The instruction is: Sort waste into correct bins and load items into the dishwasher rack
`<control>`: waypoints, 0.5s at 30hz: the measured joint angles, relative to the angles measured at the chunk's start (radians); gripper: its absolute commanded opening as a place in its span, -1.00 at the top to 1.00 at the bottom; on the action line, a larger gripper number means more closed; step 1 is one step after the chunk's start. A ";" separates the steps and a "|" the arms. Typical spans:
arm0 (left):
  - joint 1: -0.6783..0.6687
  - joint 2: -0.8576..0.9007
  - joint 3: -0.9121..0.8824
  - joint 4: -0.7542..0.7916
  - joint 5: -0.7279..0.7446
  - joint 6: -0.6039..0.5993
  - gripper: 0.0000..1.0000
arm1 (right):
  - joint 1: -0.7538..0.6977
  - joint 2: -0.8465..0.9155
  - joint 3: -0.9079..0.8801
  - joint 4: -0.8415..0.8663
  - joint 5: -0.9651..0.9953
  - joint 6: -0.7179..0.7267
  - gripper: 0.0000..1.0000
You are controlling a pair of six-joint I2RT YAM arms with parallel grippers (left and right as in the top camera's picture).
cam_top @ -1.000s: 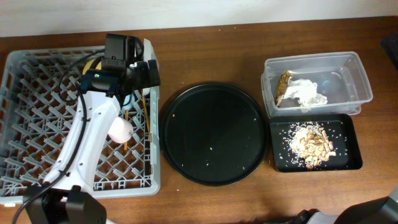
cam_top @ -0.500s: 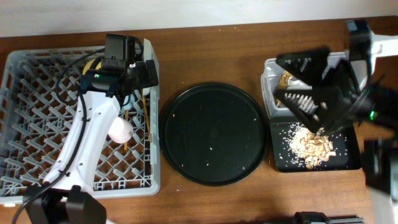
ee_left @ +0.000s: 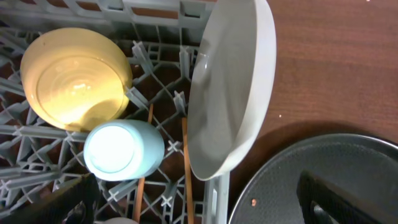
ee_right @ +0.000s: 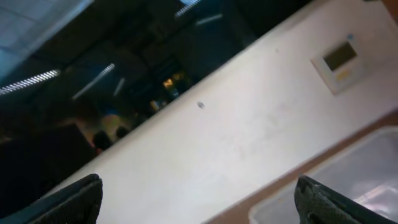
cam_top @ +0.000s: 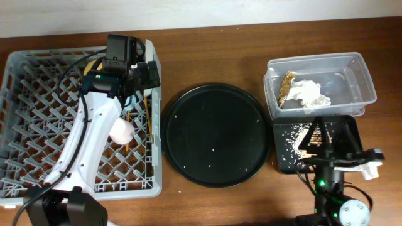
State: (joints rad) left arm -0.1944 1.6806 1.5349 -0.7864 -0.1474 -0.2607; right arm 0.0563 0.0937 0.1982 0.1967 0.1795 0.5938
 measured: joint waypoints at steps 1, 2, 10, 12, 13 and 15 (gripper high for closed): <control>0.000 0.000 0.000 0.000 0.000 0.000 -0.99 | -0.008 -0.042 -0.065 0.003 -0.003 0.000 -0.97; 0.000 0.000 0.000 -0.001 0.000 0.000 -0.99 | -0.009 -0.061 -0.099 0.002 -0.005 -0.002 -0.97; 0.000 0.000 0.000 -0.003 0.000 0.000 -0.99 | -0.010 -0.082 -0.185 -0.264 -0.072 -0.045 -0.98; 0.000 0.000 0.000 -0.002 0.000 0.000 -0.99 | -0.010 -0.082 -0.185 -0.265 -0.087 -0.070 -0.97; 0.000 0.000 0.000 -0.002 0.000 0.000 -0.99 | -0.010 -0.082 -0.185 -0.265 -0.089 -0.080 -0.97; 0.000 0.000 0.000 -0.003 0.000 0.000 -0.99 | -0.010 -0.082 -0.185 -0.267 -0.107 -0.221 -0.97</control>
State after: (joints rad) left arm -0.1944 1.6806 1.5349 -0.7891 -0.1474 -0.2607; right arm 0.0460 0.0116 0.0128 -0.0700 0.0723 0.3725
